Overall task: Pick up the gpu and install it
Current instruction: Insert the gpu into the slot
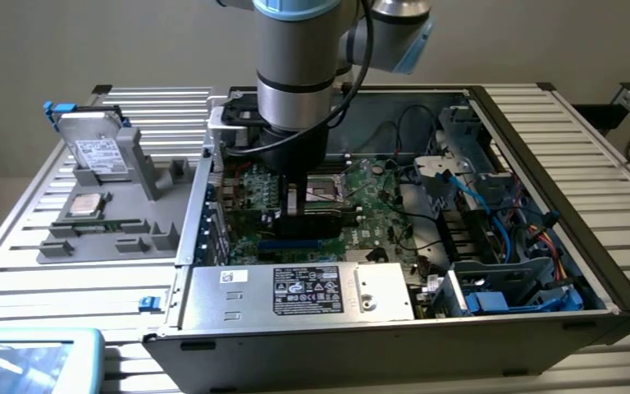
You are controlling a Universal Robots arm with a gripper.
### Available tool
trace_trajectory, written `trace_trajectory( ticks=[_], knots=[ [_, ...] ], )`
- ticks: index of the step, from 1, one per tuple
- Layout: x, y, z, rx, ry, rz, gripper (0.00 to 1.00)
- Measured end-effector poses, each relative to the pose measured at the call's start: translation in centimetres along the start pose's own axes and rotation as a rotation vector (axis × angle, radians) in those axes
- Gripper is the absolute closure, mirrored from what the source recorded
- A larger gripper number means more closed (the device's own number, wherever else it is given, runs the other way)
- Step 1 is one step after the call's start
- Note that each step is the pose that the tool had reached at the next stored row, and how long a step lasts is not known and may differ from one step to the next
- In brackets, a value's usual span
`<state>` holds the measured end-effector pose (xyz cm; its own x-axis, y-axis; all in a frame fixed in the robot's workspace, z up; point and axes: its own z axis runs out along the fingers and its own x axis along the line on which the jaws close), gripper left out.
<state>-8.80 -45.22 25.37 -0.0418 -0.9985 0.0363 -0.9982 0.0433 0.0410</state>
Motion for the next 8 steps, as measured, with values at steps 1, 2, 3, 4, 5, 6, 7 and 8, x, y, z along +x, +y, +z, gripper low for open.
trace_trajectory(
  ticks=[1,2,3,4,5,6,7,8],
  knots=[
    [0.0,0.01,0.04,0.0,0.0001,0.0,0.72],
    [0.0,0.03,0.07,-0.0001,0.0003,0.0,0.72],
    [0.0,0.06,0.1,-0.0002,0.0003,0.0,0.72],
    [0.0,0.1,0.13,-0.0002,0.0004,0.0,0.72],
    [0.0,0.13,0.15,-0.0002,0.0004,0.0,0.72],
    [0.0,0.17,0.17,-0.0002,0.0004,0.0,0.72],
    [0.0,0.19,0.19,-0.0001,0.0003,0.0,0.72],
    [0.01,0.21,0.21,-0.0001,0.0002,0.0,0.72]
  ],
)
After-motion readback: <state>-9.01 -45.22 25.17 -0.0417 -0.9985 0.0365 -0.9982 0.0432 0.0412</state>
